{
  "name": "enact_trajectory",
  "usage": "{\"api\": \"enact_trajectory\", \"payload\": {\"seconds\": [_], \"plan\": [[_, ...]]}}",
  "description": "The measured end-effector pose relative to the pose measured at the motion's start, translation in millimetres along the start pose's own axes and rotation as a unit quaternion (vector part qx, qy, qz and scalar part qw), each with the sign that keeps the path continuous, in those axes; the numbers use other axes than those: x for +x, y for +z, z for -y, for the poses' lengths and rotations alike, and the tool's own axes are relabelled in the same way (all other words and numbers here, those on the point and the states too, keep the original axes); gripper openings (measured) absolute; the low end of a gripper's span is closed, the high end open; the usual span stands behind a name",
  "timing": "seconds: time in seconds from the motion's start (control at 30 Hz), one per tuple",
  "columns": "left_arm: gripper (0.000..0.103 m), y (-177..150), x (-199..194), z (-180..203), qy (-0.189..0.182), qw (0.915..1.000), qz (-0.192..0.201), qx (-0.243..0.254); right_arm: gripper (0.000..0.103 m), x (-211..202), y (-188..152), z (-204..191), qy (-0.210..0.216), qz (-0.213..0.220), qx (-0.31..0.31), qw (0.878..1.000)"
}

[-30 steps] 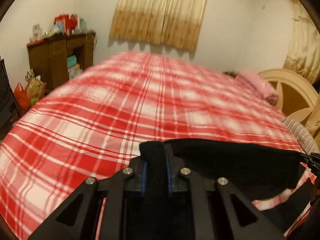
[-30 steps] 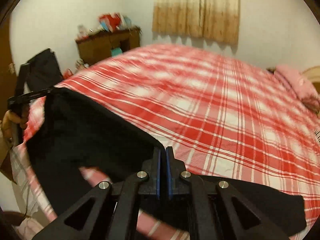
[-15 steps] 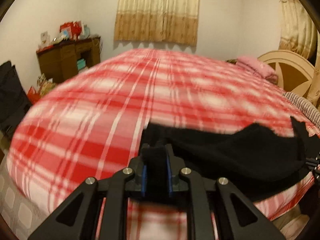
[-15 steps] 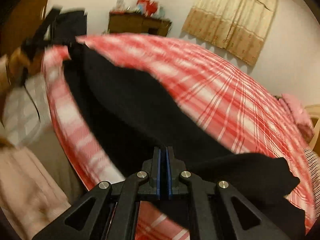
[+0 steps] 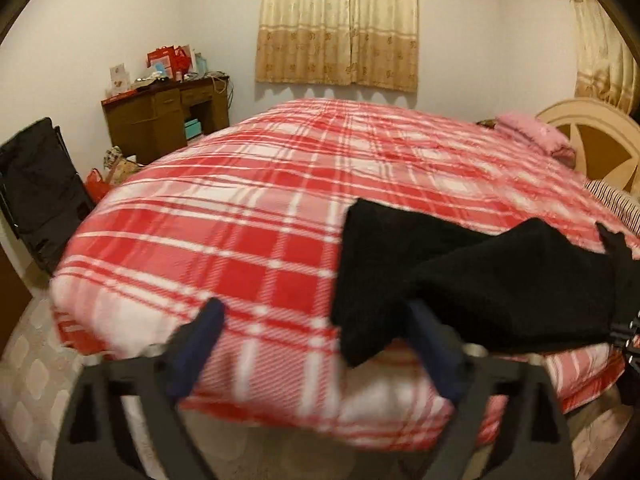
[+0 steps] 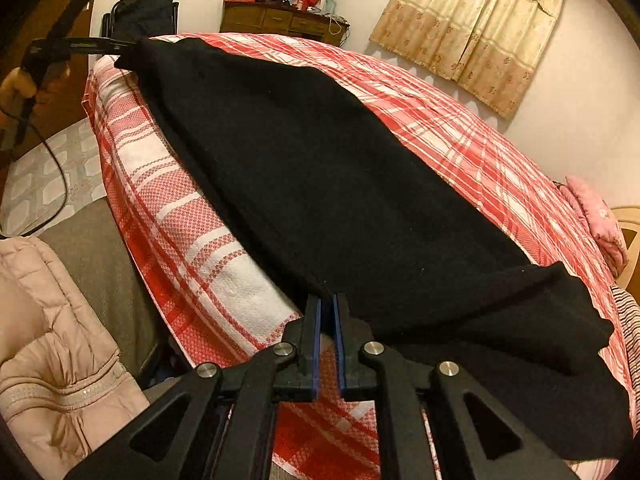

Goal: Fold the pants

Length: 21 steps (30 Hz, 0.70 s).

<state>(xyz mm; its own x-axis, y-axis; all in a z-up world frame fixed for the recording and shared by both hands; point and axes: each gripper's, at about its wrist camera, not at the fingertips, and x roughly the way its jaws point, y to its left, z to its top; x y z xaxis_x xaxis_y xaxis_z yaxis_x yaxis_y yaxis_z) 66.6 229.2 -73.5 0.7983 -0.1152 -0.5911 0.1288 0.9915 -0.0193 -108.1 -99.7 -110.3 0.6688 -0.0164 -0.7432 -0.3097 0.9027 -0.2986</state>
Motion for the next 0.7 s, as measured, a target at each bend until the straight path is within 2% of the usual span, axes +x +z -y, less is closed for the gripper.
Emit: {"api": "enact_trajectory", "payload": {"seconds": [0.1, 0.17, 0.23, 0.3, 0.37, 0.4, 0.47, 0.53, 0.6, 0.67, 0.7], "plan": [[0.098, 2.8, -14.8, -15.4, 0.049, 0.9987, 0.007, 0.008, 0.024, -8.7, 3.9, -0.5, 0.025, -0.006, -0.018, 1.000], [0.098, 10.5, -22.4, -24.4, 0.047, 0.9989, -0.007, -0.006, 0.044, -20.6, 10.0, 2.8, 0.053, 0.002, -0.013, 0.998], [0.098, 16.1, -28.3, -26.9, 0.032, 0.9992, -0.012, -0.022, 0.051, -36.9, 20.3, 9.0, 0.070, 0.034, 0.005, 0.997], [0.096, 19.8, -30.6, -24.5, 0.007, 0.9990, -0.018, -0.041, 0.051, -49.0, 35.1, 18.5, 0.070, 0.076, 0.036, 0.994], [0.088, 16.9, -28.9, -11.0, -0.049, 0.9960, -0.038, -0.064, 0.051, -48.5, 52.7, 28.7, 0.047, 0.102, 0.069, 0.991], [0.085, 14.5, -25.6, -3.0, -0.083, 0.9924, -0.053, -0.074, 0.051, -44.8, 58.1, 33.0, 0.041, 0.108, 0.080, 0.990], [0.080, 6.4, -14.7, 21.0, -0.163, 0.9791, -0.088, -0.084, 0.051, -33.5, 68.3, 39.1, 0.050, 0.116, 0.110, 0.986], [0.080, 1.1, -5.4, 38.2, -0.197, 0.9720, -0.098, -0.082, 0.051, -17.9, 71.4, 40.8, 0.068, 0.106, 0.120, 0.985], [0.080, -0.1, 4.3, 46.1, -0.202, 0.9709, -0.096, -0.087, 0.051, 1.3, 65.8, 34.9, 0.069, 0.080, 0.115, 0.988], [0.080, 1.7, 17.5, 38.0, -0.208, 0.9650, -0.085, -0.136, 0.051, 20.6, 53.7, 25.9, 0.073, 0.041, 0.102, 0.991], [0.081, 1.8, 22.9, 30.2, -0.220, 0.9567, -0.077, -0.174, 0.051, 24.3, 47.3, 23.6, 0.074, 0.028, 0.099, 0.992]]}}
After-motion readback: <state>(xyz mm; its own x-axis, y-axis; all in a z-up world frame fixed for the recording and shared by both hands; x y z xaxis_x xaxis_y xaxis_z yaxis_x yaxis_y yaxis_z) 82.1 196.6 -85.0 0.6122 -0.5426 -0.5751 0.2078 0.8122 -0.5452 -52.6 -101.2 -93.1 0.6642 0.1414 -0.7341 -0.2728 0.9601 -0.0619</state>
